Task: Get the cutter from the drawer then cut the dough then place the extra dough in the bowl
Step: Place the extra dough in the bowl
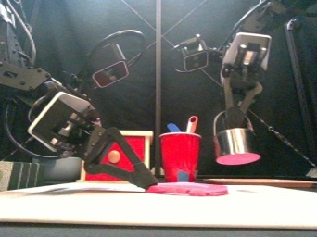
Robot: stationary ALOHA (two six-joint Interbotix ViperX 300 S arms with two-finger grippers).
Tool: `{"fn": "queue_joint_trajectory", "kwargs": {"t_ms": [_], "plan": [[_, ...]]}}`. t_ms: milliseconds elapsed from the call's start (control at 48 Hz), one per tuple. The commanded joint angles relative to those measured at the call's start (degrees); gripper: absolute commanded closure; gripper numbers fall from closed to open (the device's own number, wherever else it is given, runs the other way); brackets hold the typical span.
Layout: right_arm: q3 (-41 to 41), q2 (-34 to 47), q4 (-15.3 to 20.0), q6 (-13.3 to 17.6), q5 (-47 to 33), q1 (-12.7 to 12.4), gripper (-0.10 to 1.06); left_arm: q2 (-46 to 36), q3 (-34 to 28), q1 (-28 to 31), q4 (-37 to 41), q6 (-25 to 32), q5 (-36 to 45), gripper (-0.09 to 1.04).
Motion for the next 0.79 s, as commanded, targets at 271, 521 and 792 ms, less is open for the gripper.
{"fn": "queue_joint_trajectory", "kwargs": {"t_ms": [271, 521, 792], "plan": [[2.72, -2.72, -0.18, 0.44, -3.60, 0.09, 0.48, -5.10, 0.00, 1.49, -0.26, -0.09, -0.35, 0.48], [3.52, -2.46, -0.18, 0.53, -8.35, 0.53, 0.33, -5.63, -0.18, 1.41, -0.18, -0.09, -0.35, 0.48], [2.81, -2.81, 0.26, 0.62, -10.72, 0.79, 0.06, -7.03, 0.18, 1.41, -0.26, -0.18, -0.35, 0.48]]}}
